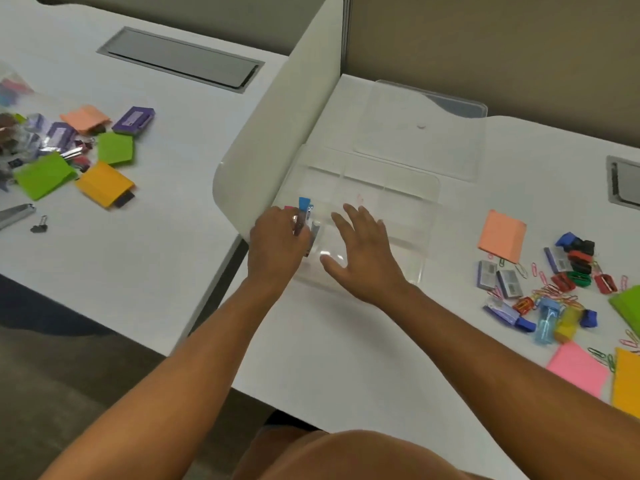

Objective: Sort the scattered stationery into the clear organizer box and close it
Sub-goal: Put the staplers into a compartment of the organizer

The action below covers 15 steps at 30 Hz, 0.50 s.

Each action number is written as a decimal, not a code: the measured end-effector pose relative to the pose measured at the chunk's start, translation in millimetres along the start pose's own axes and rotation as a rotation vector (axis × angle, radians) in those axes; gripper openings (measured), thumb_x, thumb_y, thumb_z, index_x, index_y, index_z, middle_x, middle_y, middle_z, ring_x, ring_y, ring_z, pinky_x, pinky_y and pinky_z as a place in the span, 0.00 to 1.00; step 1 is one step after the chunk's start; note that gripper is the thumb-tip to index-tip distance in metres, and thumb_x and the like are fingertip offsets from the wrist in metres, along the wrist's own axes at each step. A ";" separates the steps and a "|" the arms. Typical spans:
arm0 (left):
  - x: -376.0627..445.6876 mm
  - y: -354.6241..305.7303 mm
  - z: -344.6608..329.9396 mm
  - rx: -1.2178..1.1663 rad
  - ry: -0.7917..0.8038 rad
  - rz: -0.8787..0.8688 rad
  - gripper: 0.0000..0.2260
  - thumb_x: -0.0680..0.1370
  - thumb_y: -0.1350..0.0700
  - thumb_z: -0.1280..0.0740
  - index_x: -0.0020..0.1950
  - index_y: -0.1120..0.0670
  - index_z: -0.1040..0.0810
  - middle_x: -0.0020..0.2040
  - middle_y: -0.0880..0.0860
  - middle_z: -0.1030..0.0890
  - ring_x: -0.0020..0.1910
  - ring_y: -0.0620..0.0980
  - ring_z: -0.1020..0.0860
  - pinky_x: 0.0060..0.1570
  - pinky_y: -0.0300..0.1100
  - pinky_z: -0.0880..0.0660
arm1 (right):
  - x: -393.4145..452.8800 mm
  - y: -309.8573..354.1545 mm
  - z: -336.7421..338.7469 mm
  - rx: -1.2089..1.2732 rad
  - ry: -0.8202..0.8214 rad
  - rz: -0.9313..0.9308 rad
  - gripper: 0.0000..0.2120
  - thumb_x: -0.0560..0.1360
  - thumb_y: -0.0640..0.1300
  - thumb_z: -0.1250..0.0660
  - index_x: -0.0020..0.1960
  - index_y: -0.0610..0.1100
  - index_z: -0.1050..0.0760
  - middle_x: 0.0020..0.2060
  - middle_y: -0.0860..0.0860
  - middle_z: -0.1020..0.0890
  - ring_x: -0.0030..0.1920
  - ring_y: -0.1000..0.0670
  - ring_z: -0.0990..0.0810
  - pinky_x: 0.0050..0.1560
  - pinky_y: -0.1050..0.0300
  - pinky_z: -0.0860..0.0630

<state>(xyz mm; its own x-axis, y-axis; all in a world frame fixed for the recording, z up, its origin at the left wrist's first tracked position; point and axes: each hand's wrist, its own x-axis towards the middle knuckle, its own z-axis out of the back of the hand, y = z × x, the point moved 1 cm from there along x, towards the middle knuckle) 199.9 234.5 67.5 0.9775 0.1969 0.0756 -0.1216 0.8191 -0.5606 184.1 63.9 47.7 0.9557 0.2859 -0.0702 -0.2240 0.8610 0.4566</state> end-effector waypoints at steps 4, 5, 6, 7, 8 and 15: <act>14.0 11.5 -16.2 0.231 0.011 -0.047 0.08 0.81 0.48 0.32 0.55 0.48 0.17 0.39 0.48 0.19 0.41 0.50 0.23 0.47 0.49 0.32 | 1.1 -6.1 -14.6 -0.012 0.005 -0.058 0.34 0.80 0.62 0.42 0.81 0.49 0.43 0.83 0.48 0.47 0.83 0.45 0.53 0.80 0.37 0.52; 15.7 14.1 -18.8 0.291 0.012 -0.047 0.08 0.80 0.48 0.32 0.56 0.47 0.17 0.40 0.49 0.19 0.44 0.51 0.24 0.46 0.48 0.38 | -0.1 -7.2 -17.0 -0.016 -0.005 -0.060 0.33 0.80 0.62 0.43 0.81 0.48 0.42 0.83 0.48 0.47 0.83 0.46 0.53 0.80 0.38 0.53; 17.0 17.2 -21.7 0.328 0.024 -0.039 0.10 0.79 0.47 0.31 0.59 0.46 0.18 0.43 0.50 0.18 0.48 0.52 0.25 0.47 0.48 0.42 | -0.9 -7.6 -19.0 -0.021 -0.015 -0.060 0.33 0.80 0.62 0.43 0.81 0.48 0.42 0.83 0.49 0.47 0.83 0.46 0.54 0.81 0.38 0.53; 17.9 19.9 -23.9 0.348 0.046 -0.025 0.12 0.78 0.46 0.30 0.61 0.45 0.19 0.46 0.51 0.17 0.53 0.53 0.25 0.48 0.47 0.44 | -1.6 -7.4 -20.1 -0.026 -0.024 -0.060 0.33 0.80 0.62 0.44 0.81 0.48 0.41 0.83 0.49 0.47 0.83 0.47 0.54 0.81 0.39 0.53; 18.9 22.6 -25.8 0.362 0.070 -0.012 0.13 0.78 0.45 0.30 0.61 0.44 0.19 0.48 0.52 0.18 0.55 0.54 0.25 0.48 0.47 0.45 | -1.6 -6.5 -20.8 -0.031 -0.033 -0.061 0.33 0.80 0.63 0.45 0.81 0.48 0.41 0.83 0.49 0.47 0.83 0.47 0.54 0.81 0.39 0.53; 19.9 17.4 -19.7 0.485 0.144 -0.149 0.09 0.79 0.47 0.29 0.56 0.49 0.16 0.51 0.52 0.19 0.54 0.54 0.24 0.51 0.52 0.33 | -2.1 -1.5 -15.2 -0.020 -0.014 -0.073 0.34 0.79 0.65 0.51 0.79 0.49 0.37 0.83 0.49 0.45 0.83 0.46 0.52 0.81 0.38 0.54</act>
<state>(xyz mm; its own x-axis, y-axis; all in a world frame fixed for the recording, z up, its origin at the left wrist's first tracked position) 220.6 242.1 43.1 0.9999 0.0112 -0.0074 -0.0119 0.9945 -0.1039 179.6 68.4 33.6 0.9723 0.2159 -0.0900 -0.1570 0.8877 0.4329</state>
